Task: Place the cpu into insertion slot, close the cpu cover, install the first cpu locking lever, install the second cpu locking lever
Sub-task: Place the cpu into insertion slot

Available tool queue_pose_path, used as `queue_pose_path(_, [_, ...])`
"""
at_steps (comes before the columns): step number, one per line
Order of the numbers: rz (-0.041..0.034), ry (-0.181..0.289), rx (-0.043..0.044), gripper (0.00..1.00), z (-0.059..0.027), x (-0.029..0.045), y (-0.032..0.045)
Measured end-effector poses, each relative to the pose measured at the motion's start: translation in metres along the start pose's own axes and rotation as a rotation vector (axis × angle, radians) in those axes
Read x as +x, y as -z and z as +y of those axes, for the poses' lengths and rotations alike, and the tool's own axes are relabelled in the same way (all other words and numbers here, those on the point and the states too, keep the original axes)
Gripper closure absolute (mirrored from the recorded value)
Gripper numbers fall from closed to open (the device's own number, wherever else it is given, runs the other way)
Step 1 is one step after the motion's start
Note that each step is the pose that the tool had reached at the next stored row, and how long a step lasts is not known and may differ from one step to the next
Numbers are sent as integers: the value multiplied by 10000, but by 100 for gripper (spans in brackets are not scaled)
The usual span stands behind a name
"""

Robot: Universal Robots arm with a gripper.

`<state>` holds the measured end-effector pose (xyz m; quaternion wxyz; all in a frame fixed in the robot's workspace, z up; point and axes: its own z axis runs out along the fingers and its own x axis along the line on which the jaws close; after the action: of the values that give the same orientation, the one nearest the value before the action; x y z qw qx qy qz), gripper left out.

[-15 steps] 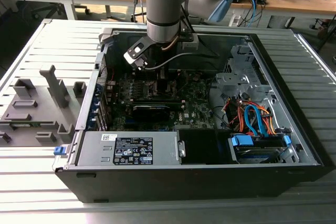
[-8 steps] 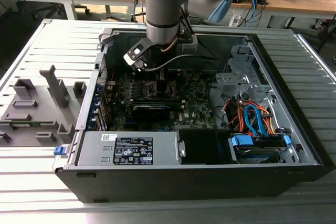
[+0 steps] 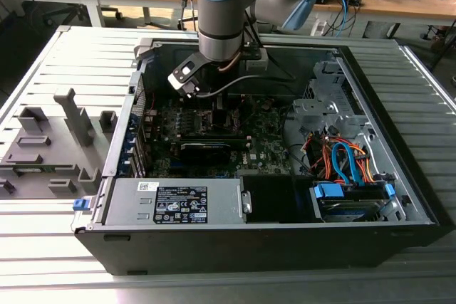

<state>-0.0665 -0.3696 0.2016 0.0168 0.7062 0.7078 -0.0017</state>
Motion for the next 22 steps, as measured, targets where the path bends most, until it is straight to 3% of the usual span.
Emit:
queue_pose_path(13, [4,1,-1,46,0,10,-23])
queue_pose_path(15, [9,0,-4,45,1,12,-26])
queue_pose_path(16, [5,1,-1,38,0,10,-24])
queue_pose_path(19, [4,1,-1,38,0,10,-24])
queue_pose_path(20, [5,0,-2,38,0,10,-11])
queue_pose_path(22, [4,0,-1,38,5,5,191])
